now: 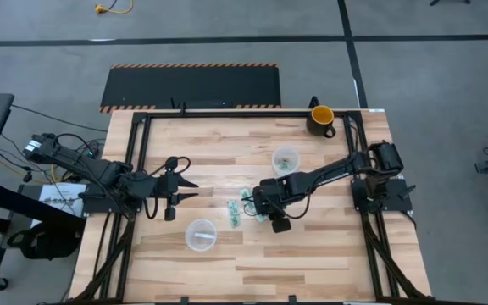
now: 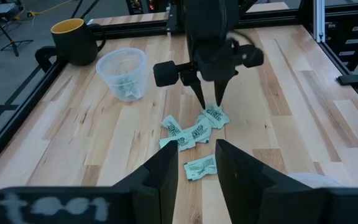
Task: Pick and place Stevia / Truvia into bins
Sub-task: Put the stevia packet into the top transparent container
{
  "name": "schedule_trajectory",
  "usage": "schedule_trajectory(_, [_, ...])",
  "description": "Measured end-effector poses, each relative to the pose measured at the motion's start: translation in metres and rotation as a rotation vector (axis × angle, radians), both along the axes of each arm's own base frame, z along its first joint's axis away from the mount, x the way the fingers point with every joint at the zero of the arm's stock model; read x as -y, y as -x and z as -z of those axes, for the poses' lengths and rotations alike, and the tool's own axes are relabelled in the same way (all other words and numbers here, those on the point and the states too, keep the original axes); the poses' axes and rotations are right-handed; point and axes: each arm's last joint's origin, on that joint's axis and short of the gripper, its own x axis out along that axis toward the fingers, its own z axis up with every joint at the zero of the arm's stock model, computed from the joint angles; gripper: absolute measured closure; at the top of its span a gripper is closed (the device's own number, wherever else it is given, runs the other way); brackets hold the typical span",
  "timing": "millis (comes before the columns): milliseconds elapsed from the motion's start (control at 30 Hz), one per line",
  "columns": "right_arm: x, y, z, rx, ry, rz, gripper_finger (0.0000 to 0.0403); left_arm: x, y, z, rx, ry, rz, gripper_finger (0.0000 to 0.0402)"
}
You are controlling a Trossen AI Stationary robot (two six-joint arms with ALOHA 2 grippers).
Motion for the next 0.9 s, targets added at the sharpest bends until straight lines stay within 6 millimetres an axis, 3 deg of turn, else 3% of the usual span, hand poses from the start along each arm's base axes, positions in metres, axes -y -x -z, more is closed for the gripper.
schedule_trajectory(133, [-0.002,-0.005,0.015,-0.026,-0.029,-0.011,0.0266,0.000,0.000,0.000,0.000,0.000,0.000,0.0303])
schedule_trajectory(367, [0.001,-0.007,0.016,-0.024,-0.064,-0.016,0.0268,0.000,0.000,0.000,0.003,0.001,0.000,0.0303])
schedule_trajectory(900, [0.003,-0.006,0.016,-0.026,-0.058,-0.013,0.0329,0.000,0.000,0.000,0.004,0.002,0.000,0.0303])
